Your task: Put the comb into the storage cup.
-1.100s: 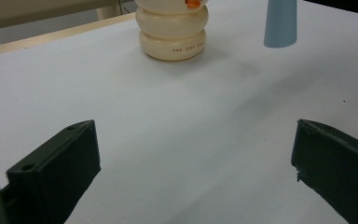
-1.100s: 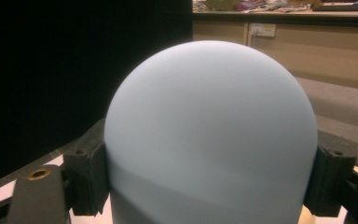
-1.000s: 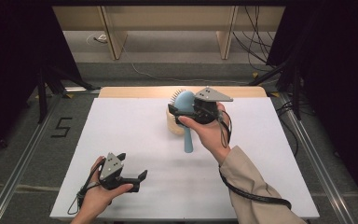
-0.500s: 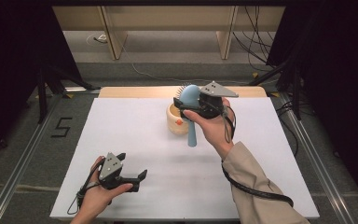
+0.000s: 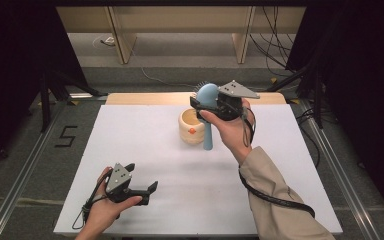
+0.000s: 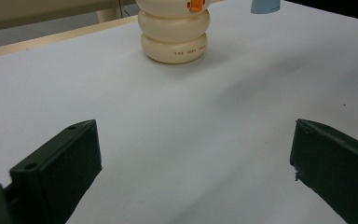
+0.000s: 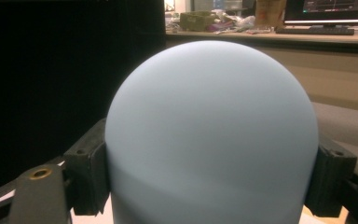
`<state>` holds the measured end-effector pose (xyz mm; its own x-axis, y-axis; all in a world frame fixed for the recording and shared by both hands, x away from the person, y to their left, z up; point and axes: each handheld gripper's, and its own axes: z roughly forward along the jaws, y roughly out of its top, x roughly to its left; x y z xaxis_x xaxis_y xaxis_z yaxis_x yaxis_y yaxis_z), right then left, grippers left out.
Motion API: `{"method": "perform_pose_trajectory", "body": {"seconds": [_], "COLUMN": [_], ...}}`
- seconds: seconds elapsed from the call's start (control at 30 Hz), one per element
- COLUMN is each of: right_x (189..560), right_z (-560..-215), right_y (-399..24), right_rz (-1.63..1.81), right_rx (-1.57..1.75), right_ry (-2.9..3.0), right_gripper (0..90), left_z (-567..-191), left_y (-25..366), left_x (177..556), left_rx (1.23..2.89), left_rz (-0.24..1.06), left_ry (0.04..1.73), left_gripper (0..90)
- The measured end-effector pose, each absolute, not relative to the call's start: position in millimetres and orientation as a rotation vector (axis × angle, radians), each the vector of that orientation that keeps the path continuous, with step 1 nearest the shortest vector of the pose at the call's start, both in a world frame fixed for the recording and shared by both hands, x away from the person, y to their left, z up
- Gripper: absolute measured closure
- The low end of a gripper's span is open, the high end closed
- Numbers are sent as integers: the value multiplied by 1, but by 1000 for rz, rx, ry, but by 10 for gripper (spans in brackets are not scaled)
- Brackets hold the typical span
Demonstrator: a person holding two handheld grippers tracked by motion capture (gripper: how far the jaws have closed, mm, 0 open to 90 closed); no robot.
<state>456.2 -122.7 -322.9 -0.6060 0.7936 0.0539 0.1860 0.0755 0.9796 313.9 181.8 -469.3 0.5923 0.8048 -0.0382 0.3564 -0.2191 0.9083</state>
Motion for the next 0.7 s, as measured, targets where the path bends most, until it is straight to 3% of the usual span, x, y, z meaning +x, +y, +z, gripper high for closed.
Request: {"method": "perform_pose_trajectory", "body": {"seconds": [0.7], "right_x": [471], "right_z": [-317], "right_y": [-122], "right_rz": [1562], "right_rx": [965], "right_ry": [1808], "right_gripper": [206], "left_z": [-471], "left_y": [181], "left_x": [314], "left_rx": [1815], "left_rz": [552], "left_ry": [946], "left_gripper": [18]}}
